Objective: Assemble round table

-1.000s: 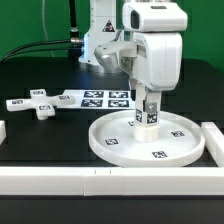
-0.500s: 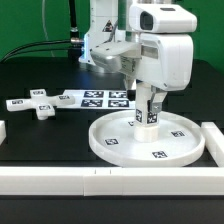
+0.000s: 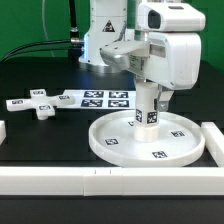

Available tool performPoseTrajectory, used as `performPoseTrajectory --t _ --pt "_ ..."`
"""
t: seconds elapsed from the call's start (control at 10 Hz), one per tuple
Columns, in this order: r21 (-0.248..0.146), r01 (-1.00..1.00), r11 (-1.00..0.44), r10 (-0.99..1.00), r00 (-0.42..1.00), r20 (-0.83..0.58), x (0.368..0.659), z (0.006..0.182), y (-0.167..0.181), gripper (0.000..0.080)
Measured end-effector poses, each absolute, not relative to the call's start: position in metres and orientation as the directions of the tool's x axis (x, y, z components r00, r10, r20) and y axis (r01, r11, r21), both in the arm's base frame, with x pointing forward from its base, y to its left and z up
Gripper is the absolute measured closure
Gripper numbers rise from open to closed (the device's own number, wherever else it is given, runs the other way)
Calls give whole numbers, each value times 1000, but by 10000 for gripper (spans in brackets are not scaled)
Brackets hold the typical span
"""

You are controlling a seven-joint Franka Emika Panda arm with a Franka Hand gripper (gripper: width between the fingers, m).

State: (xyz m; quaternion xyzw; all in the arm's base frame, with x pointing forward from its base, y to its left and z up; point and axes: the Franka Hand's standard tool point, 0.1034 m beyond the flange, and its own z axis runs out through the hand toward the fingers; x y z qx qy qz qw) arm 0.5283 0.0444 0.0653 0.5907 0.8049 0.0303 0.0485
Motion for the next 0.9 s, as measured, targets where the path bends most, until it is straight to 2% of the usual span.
performPoseTrajectory --t 0.1,0.6,0.8,0.9 --pt "105 949 296 955 -294 -42 528 65 42 392" --pt "106 959 261 965 -258 -37 528 65 41 391" --pt "113 988 108 994 -106 -19 528 64 41 391" --pt "119 992 -44 999 45 -1 528 64 38 390"
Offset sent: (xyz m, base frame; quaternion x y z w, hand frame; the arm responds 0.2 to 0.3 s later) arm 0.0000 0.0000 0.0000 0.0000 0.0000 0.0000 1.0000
